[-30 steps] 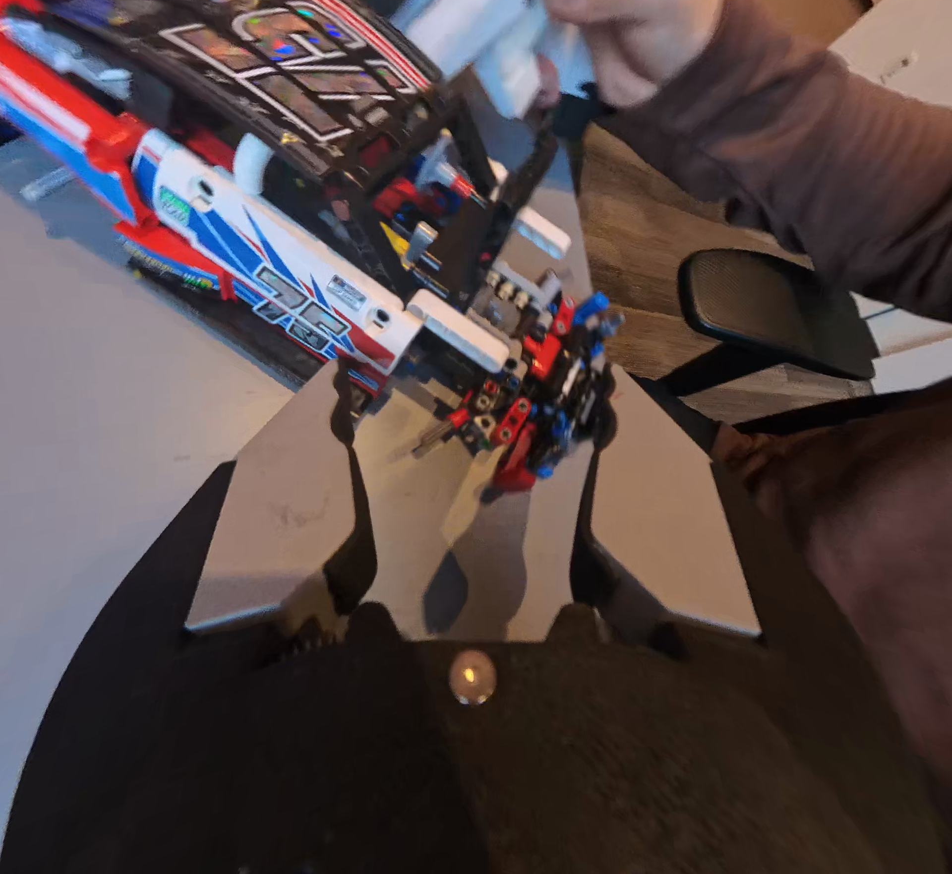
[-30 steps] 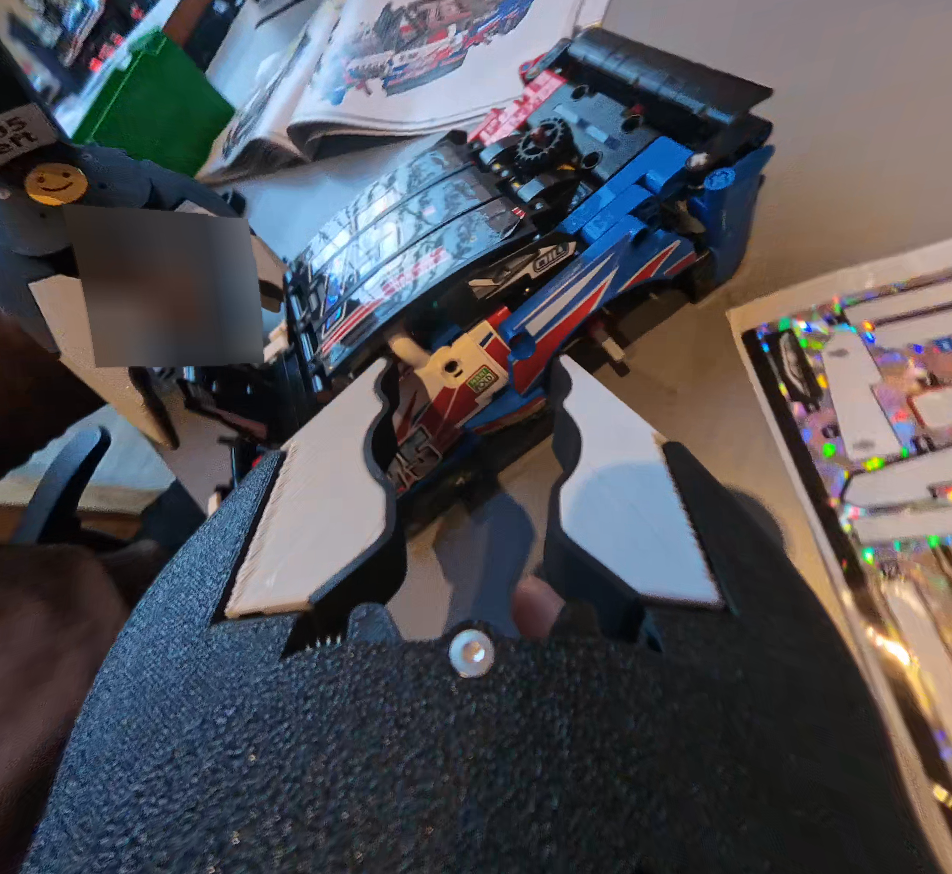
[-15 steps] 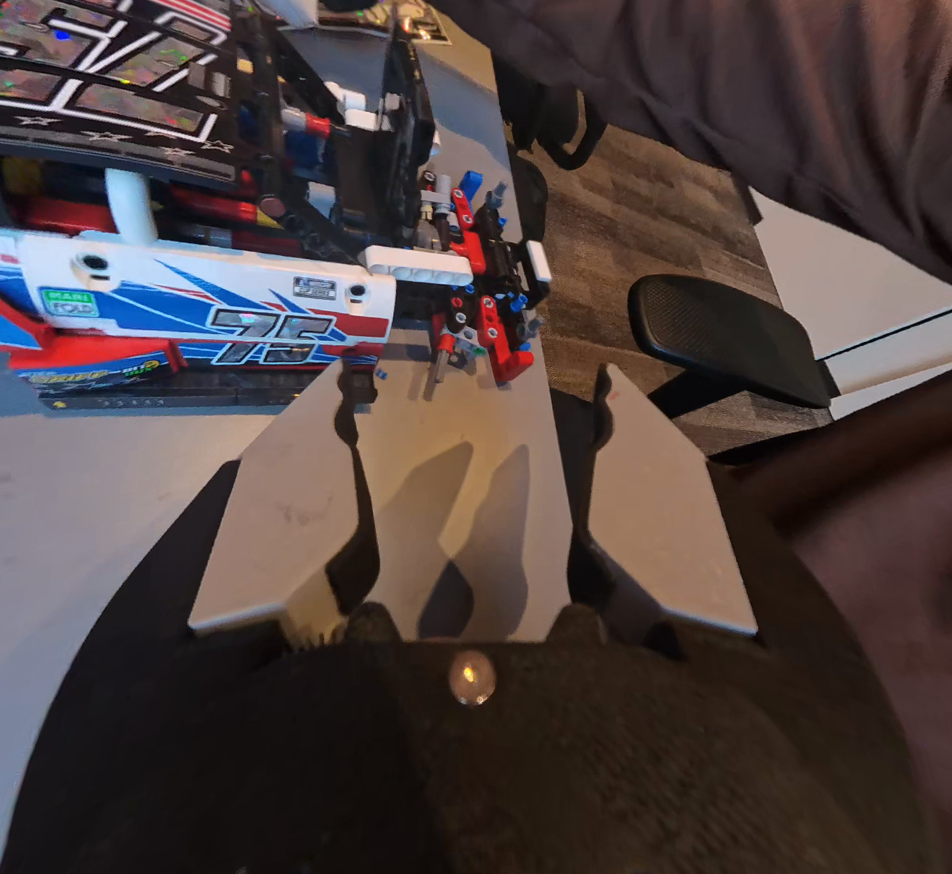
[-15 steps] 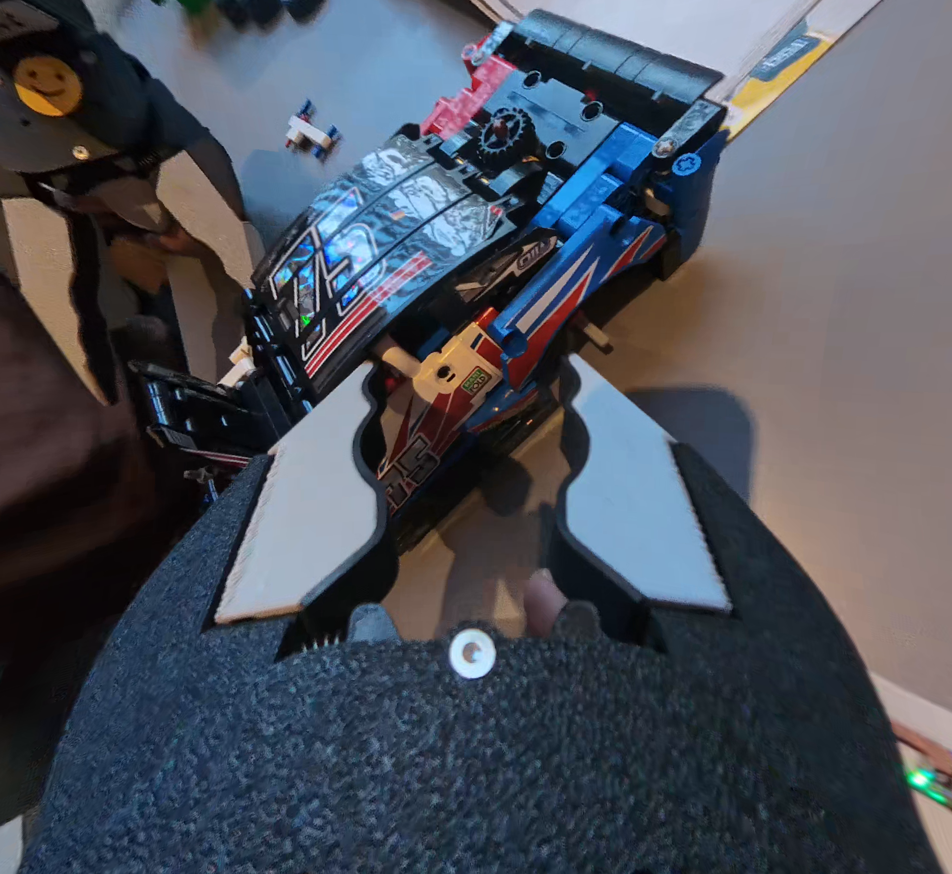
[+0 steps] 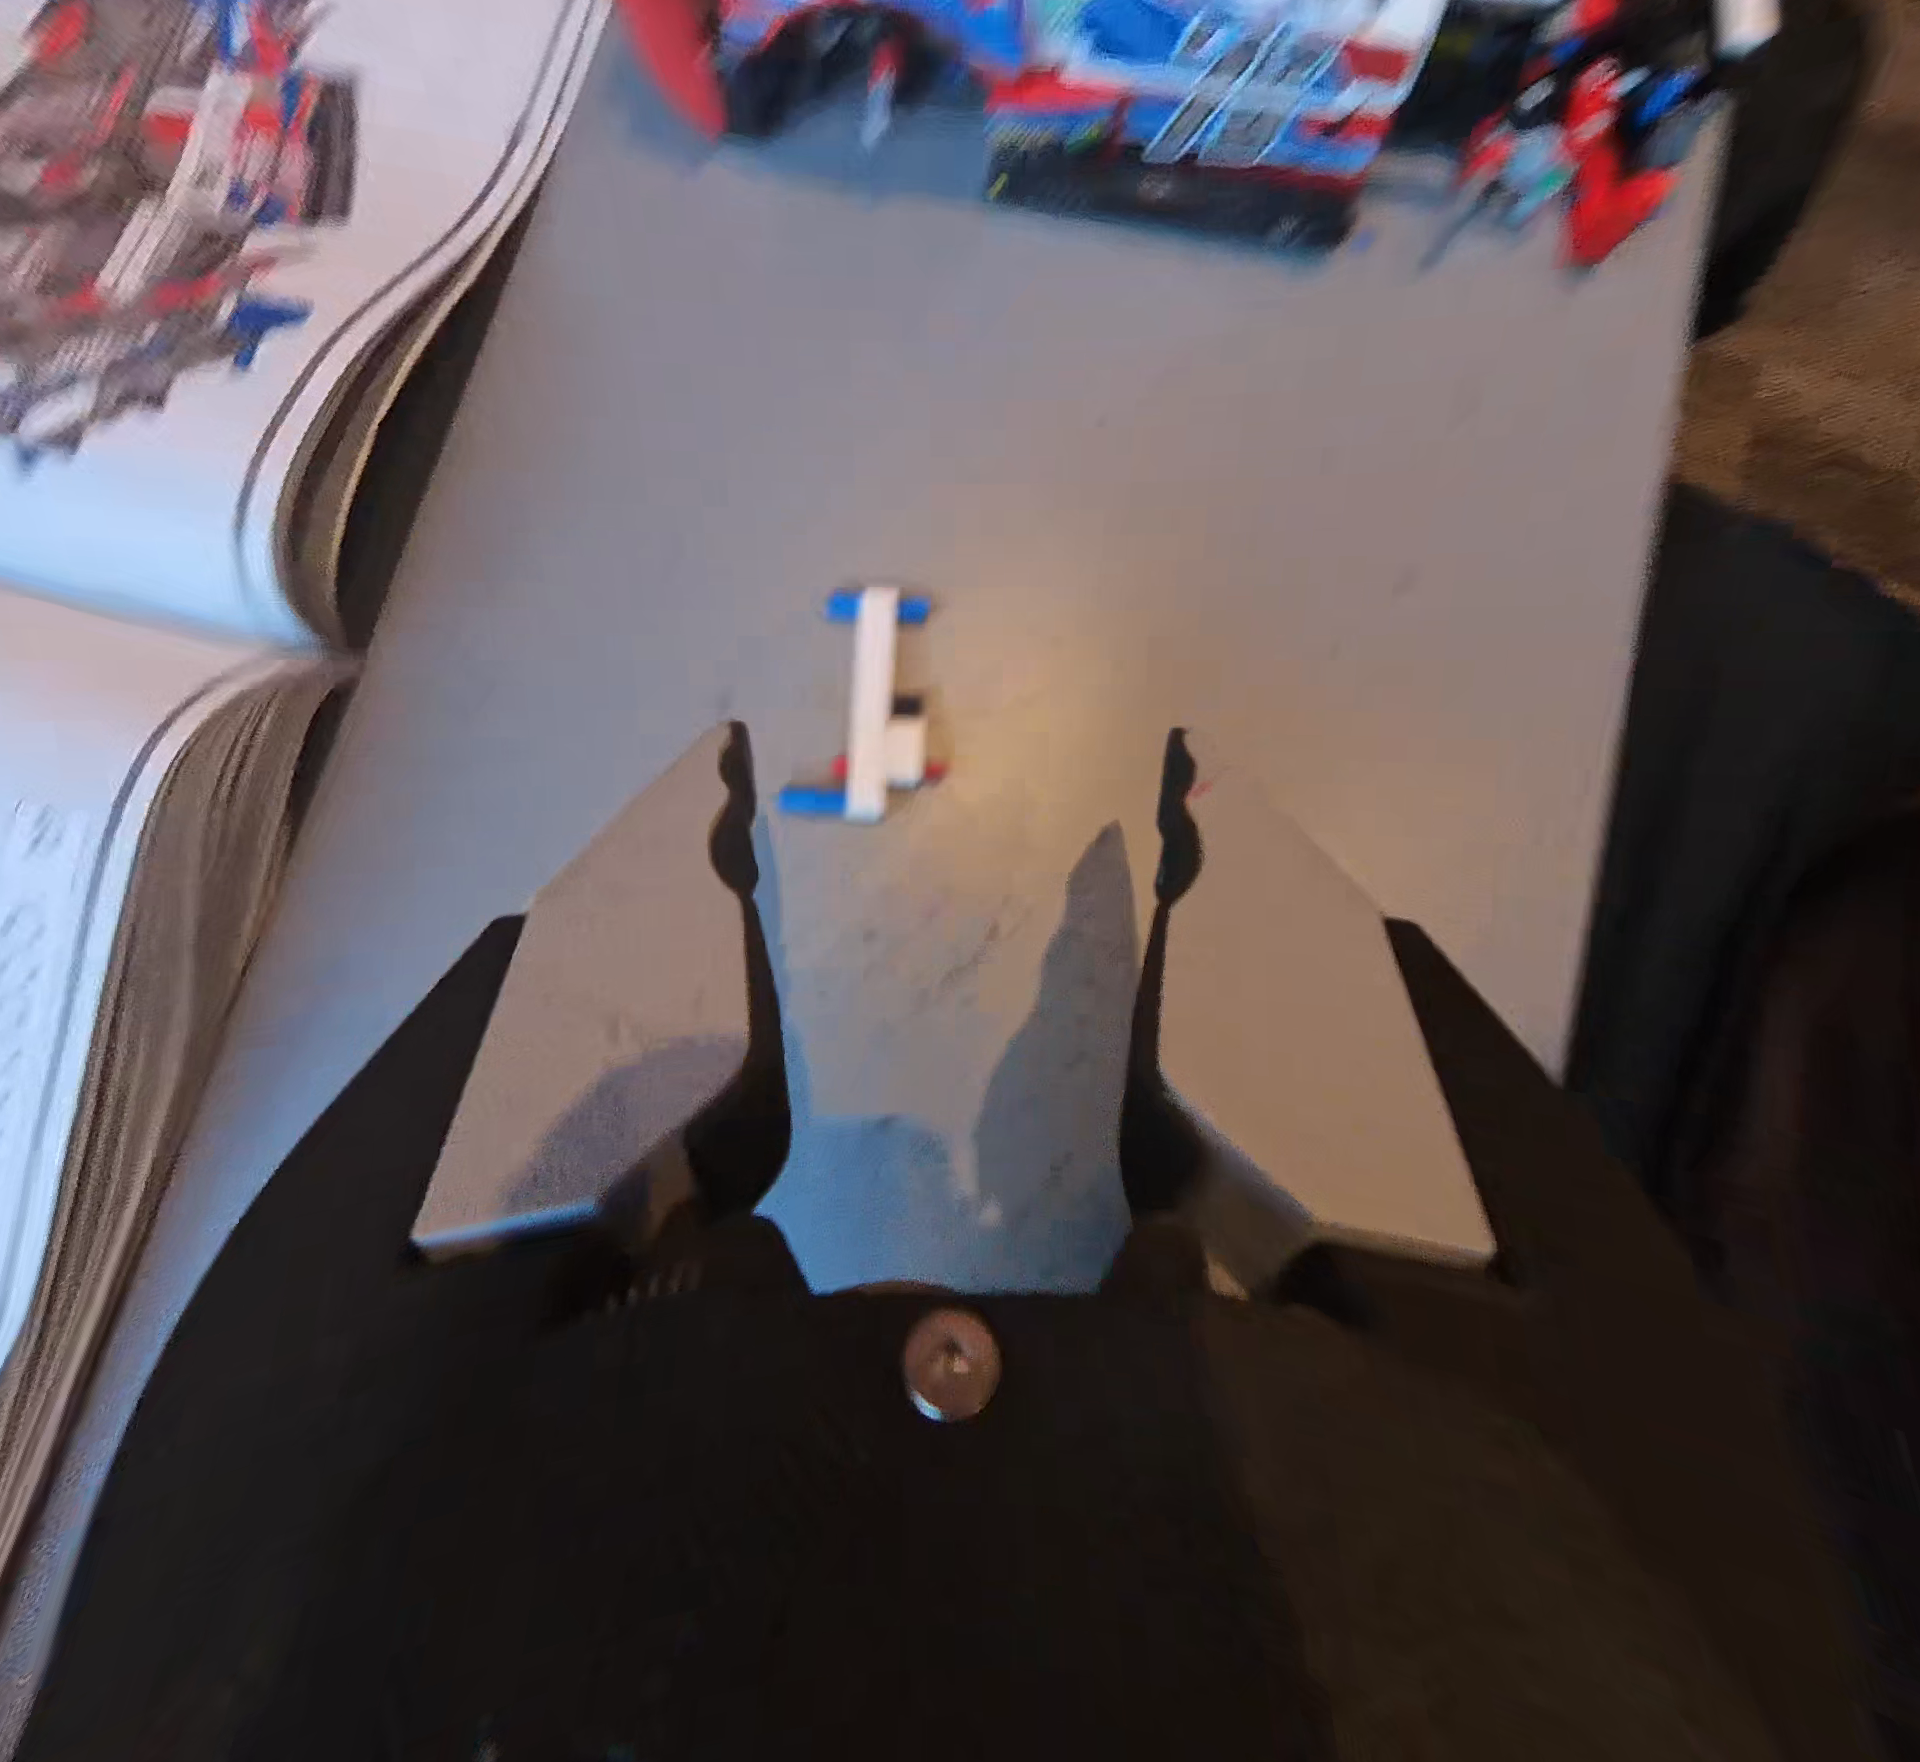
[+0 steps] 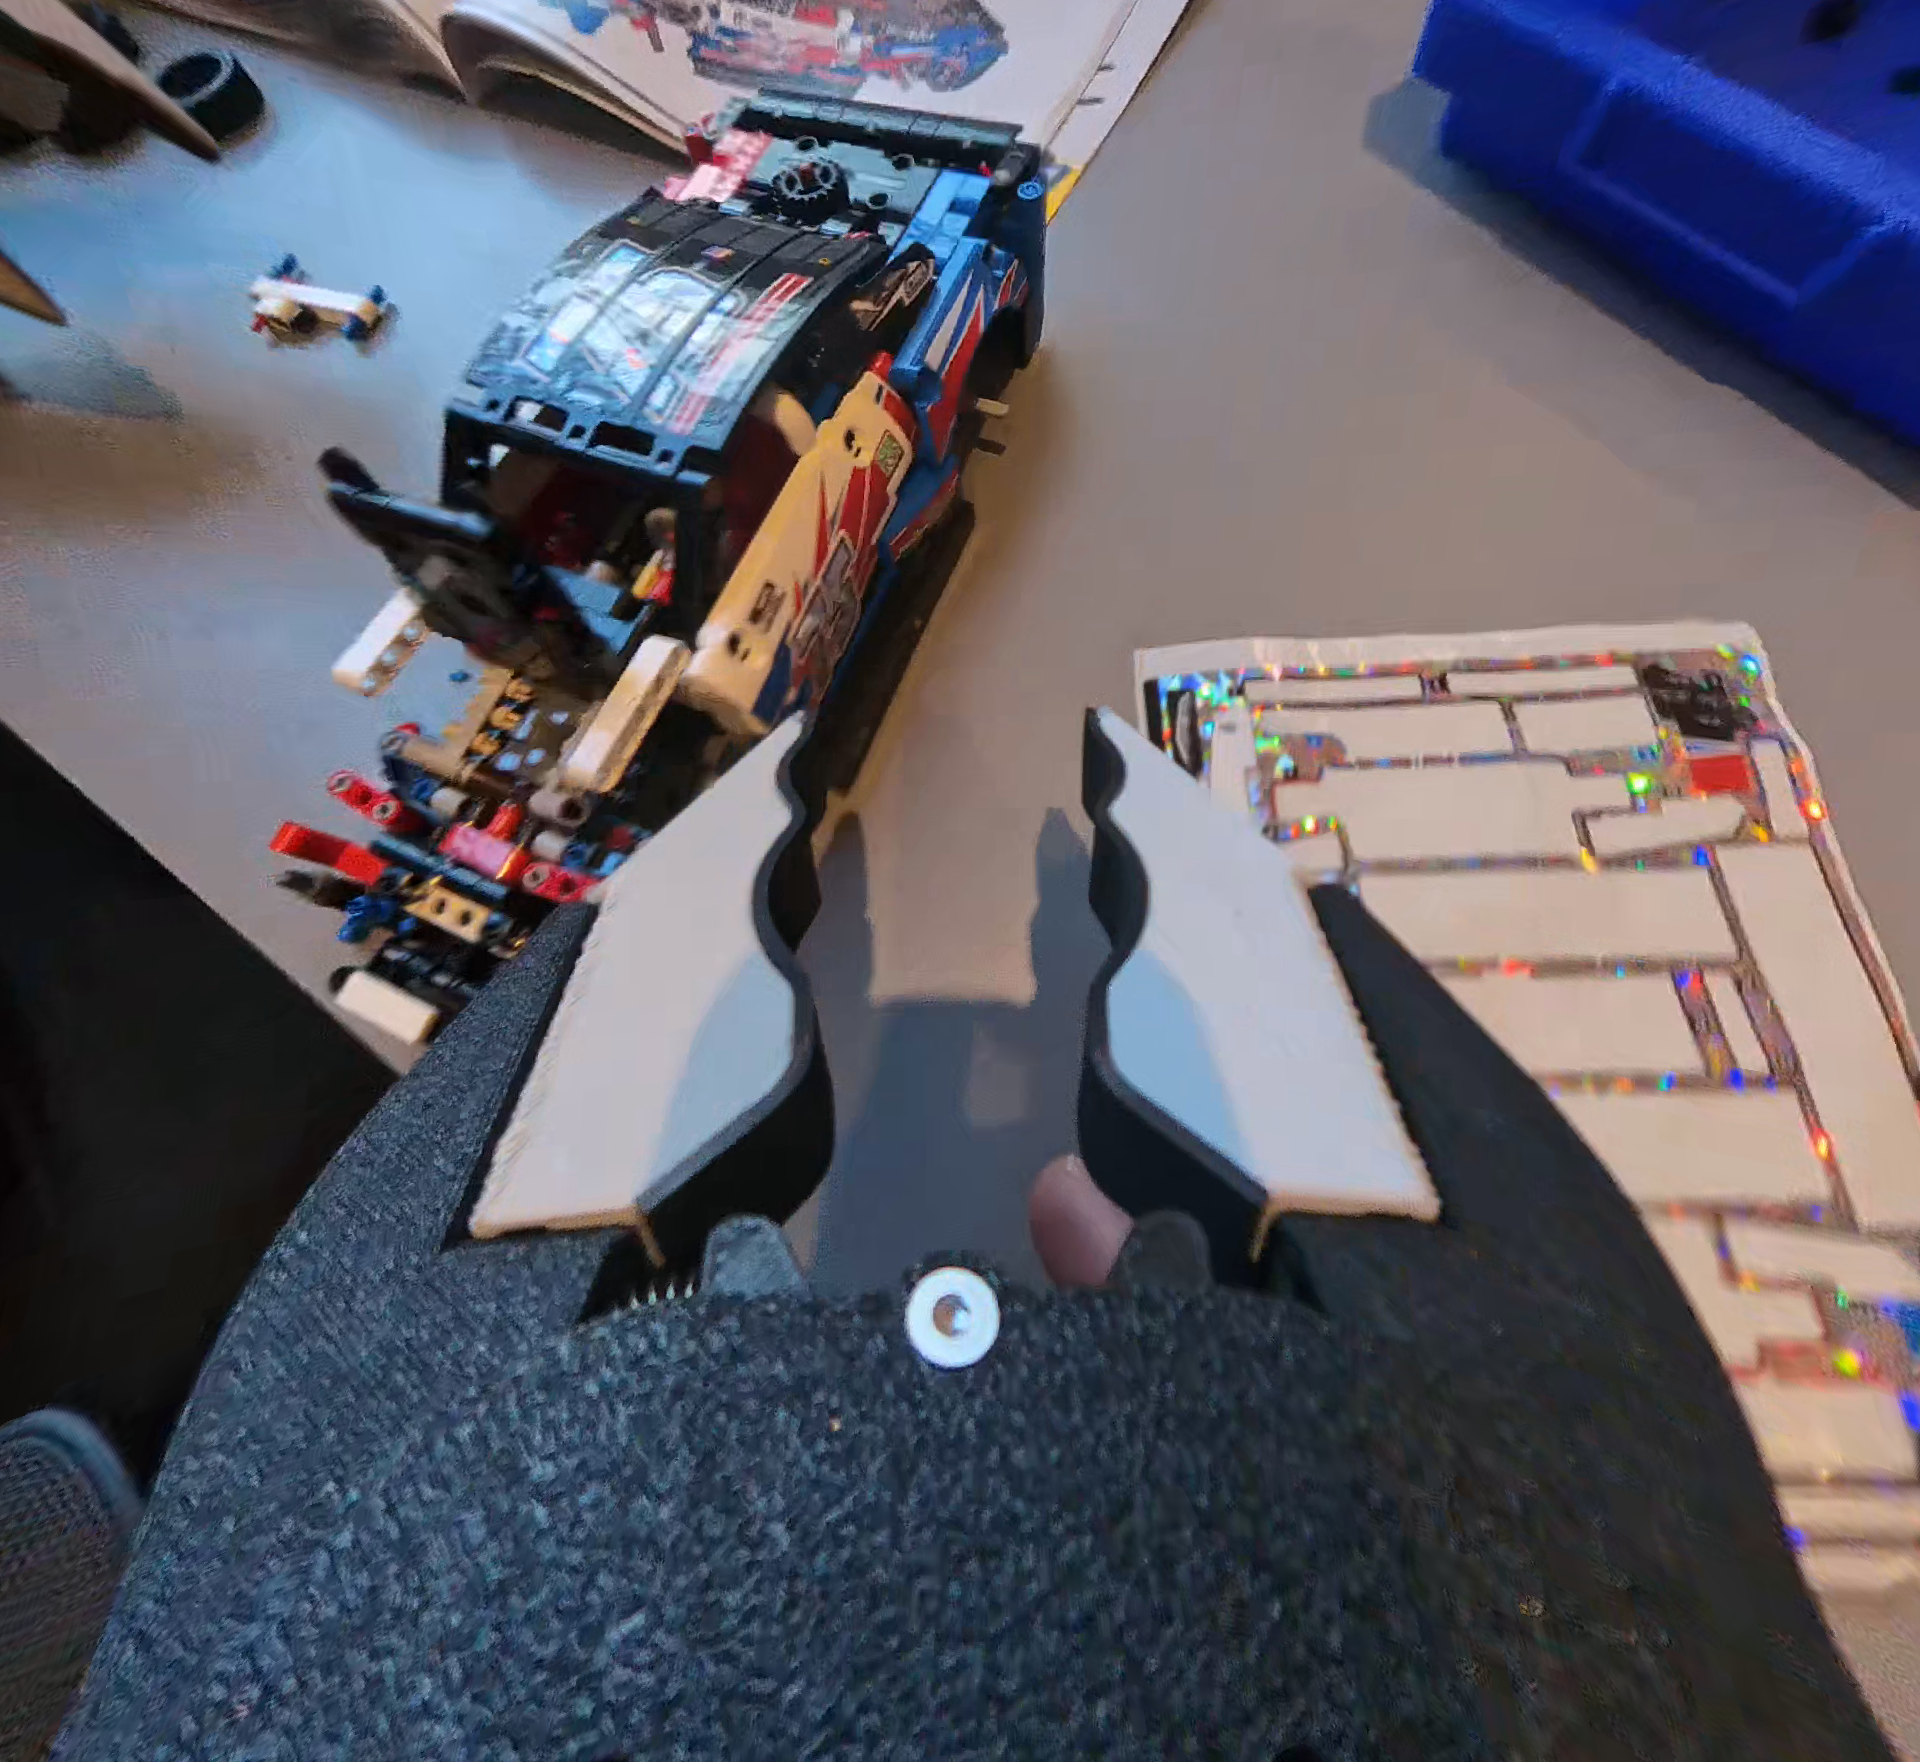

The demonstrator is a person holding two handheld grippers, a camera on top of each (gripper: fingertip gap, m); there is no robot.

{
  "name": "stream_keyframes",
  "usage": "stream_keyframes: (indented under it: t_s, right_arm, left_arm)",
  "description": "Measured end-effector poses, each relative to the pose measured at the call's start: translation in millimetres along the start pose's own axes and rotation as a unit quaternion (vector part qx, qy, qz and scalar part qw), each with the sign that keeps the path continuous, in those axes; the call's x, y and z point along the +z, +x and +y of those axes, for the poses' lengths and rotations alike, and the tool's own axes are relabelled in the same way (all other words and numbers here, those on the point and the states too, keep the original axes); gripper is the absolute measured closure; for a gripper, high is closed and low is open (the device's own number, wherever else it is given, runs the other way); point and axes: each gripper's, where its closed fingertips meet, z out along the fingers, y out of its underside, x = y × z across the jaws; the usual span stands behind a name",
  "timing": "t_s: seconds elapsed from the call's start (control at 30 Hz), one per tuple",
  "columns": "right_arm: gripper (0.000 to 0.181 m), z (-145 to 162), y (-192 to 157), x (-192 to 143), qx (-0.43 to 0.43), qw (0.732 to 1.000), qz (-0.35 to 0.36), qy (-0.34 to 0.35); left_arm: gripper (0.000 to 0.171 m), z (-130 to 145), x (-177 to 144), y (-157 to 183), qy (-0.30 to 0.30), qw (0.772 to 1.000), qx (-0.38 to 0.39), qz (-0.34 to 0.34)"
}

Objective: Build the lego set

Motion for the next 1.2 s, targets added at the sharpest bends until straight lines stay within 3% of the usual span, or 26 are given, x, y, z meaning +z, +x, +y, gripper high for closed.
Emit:
stream_keyframes:
  t_s: [0.17,0.3,0.37,0.53,0.7,0.83,0.93,1.07,1.2]
  right_arm:
    - [0.134,-4,-46,-23,0.006,0.998,0.009,0.060]
    - [0.136,-17,-99,-17,-0.006,0.996,-0.023,0.084]
    - [0.136,-20,-127,-11,-0.022,0.995,-0.043,0.082]
    - [0.138,-31,-176,2,-0.058,0.993,-0.059,0.087]
    - [0.140,-36,-191,23,-0.100,0.993,-0.024,0.061]
    - [0.137,-44,-206,35,-0.089,0.993,-0.027,0.078]
    - [0.119,-43,-222,55,-0.080,0.992,-0.048,0.085]
    - [0.119,-36,-248,89,-0.116,0.989,-0.077,0.052]
    - [0.130,-41,-260,114,-0.166,0.982,-0.083,0.035]
  left_arm:
    - [0.101,26,16,-13,-0.039,0.999,0.002,0.001]
    - [0.108,22,33,-11,-0.044,0.999,0.019,-0.009]
    - [0.102,21,33,-6,-0.054,0.998,0.001,-0.020]
    - [0.086,18,37,40,-0.038,0.998,-0.043,-0.015]
    - [0.095,11,34,92,0.004,0.996,-0.065,0.057]
    - [0.097,8,7,72,0.059,0.998,-0.026,0.026]
    - [0.103,2,-10,29,0.096,0.995,0.012,-0.025]
    - [0.101,-4,-13,-7,0.113,0.993,0.039,-0.022]
    - [0.104,3,-5,-14,0.117,0.992,0.050,0.003]
